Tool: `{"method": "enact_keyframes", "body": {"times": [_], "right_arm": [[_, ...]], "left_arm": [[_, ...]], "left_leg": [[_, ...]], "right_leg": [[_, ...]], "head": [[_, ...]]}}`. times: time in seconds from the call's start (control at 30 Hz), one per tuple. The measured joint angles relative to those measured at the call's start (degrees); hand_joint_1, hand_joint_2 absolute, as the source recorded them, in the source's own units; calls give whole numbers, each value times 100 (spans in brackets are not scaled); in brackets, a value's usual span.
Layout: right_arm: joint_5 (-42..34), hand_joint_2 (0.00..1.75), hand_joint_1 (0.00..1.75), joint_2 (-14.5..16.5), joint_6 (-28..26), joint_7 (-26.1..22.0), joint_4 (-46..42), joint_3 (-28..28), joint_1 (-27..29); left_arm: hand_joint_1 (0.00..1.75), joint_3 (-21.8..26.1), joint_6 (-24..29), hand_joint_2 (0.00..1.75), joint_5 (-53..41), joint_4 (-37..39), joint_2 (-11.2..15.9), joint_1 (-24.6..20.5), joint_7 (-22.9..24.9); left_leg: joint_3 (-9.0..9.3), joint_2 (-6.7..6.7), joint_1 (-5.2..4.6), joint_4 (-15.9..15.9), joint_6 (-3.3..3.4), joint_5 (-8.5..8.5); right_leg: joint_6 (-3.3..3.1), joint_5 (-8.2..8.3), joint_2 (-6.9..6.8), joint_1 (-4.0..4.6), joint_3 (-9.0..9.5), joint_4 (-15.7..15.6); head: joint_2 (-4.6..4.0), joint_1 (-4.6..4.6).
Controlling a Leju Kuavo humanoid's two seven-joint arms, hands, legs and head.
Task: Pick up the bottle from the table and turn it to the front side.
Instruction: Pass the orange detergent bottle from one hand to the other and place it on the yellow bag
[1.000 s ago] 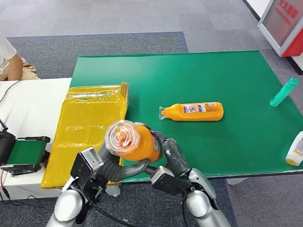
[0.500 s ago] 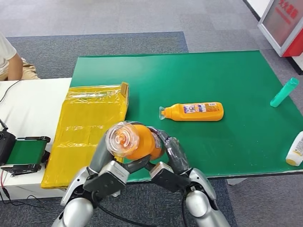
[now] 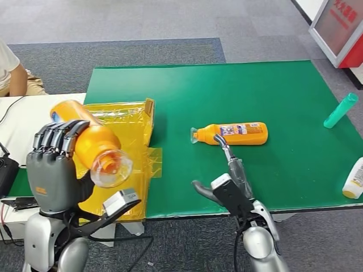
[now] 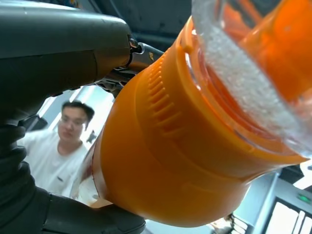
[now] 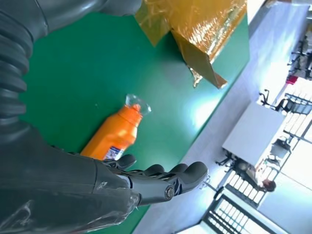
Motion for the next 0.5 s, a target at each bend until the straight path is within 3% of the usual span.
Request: {"method": "enact_keyframes", "body": {"times": [0.1,0.2,0.27,0.4,0.47,0.5], "right_arm": [[-28,175,0,0,-9,-11,-215,-72,1],[-61,175,0,0,-13,-45,-426,-117,-33],[-86,175,0,0,-5,-67,-547,-135,-68],[-153,175,0,0,10,-185,-816,-146,-92],[-185,175,0,0,19,-240,-983,-146,-102],[-196,175,0,0,22,-267,-1067,-145,-106]], "left_arm": [[175,198,-11,175,-181,-56,40,2,136],[175,423,-151,175,-194,-57,265,-50,471],[175,488,-386,175,-195,-43,564,-135,1001],[175,143,-1174,175,-197,249,1393,-514,2883],[175,-106,-1341,175,-198,581,1692,-641,3272],[175,-184,-1366,175,-198,752,1776,-669,3241]], "left_leg": [[0,0,0,0,0,0],[2,0,0,0,-3,2],[2,0,2,0,-6,6],[2,0,3,0,-11,10],[2,0,2,0,-11,10],[2,0,2,0,-11,10]], "right_leg": [[0,1,1,-1,0,0],[-2,2,1,0,-2,0],[-4,2,1,2,-6,2],[-7,2,1,3,-10,12],[-7,2,1,3,-9,14],[-7,3,1,1,-10,14]], "head": [[0,1],[0,-1],[0,-1],[0,-1],[0,-2],[0,-1]]}}
